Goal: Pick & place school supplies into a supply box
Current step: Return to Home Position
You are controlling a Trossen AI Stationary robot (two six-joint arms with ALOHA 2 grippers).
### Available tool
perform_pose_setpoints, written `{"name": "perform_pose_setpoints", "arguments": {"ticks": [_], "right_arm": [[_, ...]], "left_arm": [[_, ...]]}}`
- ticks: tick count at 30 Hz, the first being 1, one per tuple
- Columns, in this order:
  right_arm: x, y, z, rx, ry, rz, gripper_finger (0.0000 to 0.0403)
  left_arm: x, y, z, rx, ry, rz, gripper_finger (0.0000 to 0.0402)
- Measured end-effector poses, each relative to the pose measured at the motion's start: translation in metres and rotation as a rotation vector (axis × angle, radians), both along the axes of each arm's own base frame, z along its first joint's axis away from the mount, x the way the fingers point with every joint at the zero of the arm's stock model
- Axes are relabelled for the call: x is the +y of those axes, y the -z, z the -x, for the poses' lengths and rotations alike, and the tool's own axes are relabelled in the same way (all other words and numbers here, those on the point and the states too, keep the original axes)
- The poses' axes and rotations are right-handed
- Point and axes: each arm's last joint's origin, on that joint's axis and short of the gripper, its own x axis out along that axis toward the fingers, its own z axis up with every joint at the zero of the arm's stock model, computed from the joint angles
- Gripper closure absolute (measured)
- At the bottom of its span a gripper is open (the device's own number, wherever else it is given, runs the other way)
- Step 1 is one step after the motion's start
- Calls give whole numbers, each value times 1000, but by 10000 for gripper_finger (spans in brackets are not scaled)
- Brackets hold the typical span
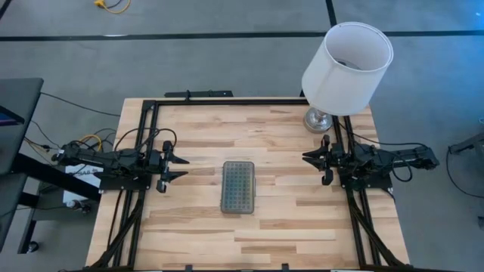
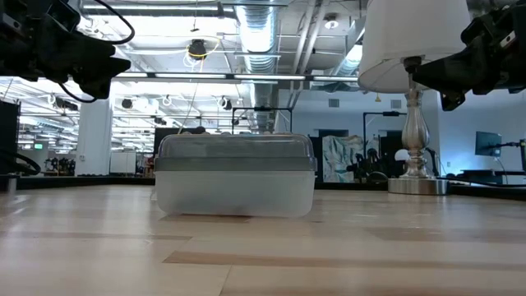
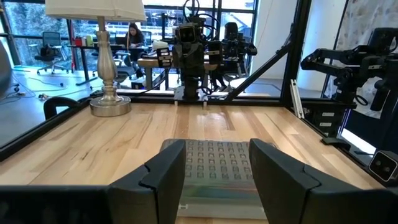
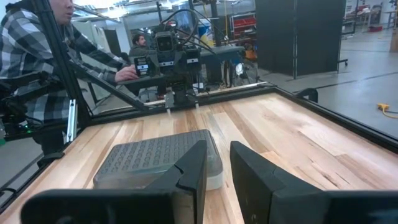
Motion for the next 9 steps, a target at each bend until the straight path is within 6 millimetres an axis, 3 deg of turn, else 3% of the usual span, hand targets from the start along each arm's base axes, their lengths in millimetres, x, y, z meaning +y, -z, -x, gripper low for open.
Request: {"name": "perform_pose_setpoints", "arguments": {"ticks": [9], "right_arm": [[0,0,0,0,0,0,337]], "left_arm": [[0,0,0,0,0,-4,228]]}}
